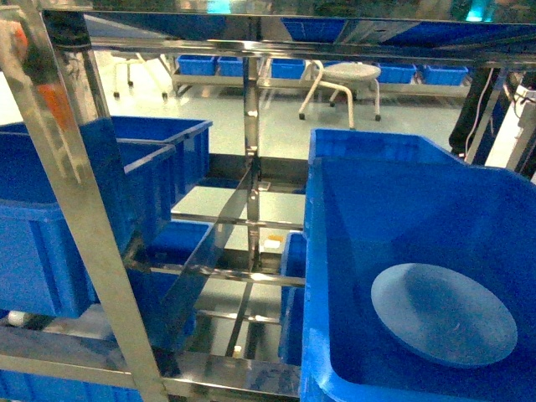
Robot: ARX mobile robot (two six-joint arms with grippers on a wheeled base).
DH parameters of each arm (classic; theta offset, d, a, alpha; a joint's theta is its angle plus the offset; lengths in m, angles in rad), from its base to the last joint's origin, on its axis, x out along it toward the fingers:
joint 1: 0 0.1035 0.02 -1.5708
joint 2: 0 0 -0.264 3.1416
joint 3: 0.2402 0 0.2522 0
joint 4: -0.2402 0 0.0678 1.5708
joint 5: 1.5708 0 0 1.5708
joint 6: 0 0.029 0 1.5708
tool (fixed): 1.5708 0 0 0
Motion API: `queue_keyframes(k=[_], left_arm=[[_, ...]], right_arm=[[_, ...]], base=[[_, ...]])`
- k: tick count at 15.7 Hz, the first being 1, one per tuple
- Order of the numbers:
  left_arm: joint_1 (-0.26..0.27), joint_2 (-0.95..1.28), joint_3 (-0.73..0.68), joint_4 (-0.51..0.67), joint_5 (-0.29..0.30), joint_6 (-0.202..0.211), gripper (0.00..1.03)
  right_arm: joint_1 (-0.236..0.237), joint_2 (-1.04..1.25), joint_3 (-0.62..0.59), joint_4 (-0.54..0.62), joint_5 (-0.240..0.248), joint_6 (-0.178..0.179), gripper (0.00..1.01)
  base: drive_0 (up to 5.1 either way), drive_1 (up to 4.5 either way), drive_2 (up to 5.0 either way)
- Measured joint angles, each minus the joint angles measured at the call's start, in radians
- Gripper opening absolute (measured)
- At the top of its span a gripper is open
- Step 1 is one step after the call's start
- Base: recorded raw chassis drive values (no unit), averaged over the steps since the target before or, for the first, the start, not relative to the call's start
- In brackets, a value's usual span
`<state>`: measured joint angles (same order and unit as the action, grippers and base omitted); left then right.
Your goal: Place blue tray on left shelf second layer neatly
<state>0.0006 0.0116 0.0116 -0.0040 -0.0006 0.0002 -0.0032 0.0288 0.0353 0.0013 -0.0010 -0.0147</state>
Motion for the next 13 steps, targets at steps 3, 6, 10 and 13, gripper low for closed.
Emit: queue_keyframes(k=[3, 6, 10, 13], left_arm=[[0.0, 0.0, 0.0, -0.001, 0.0, 0.0, 0.98], [0.0, 0.0, 0.0, 0.0, 0.0, 0.0, 0.98], [0.0, 0.0, 0.0, 0.0, 0.0, 0.0, 0.98], [0.0, 0.0, 0.0, 0.0, 0.0, 0.0, 0.98]], right_arm=[[0.003, -0.024, -0.022, -0.003, 0.003, 0.004, 0.02], [0.003, -0.024, -0.022, -0.006, 0.001, 0.004, 0.02], [0.003, -0.024, -0.022, -0.007, 0.001, 0.004, 0.31], [0.003, -0.024, -0.022, -0.006, 0.001, 0.004, 0.7]], base=[[0.0, 0.0, 0.0], [0.0, 0.0, 0.0], [0.0, 0.0, 0.0], [0.0, 0.0, 0.0]])
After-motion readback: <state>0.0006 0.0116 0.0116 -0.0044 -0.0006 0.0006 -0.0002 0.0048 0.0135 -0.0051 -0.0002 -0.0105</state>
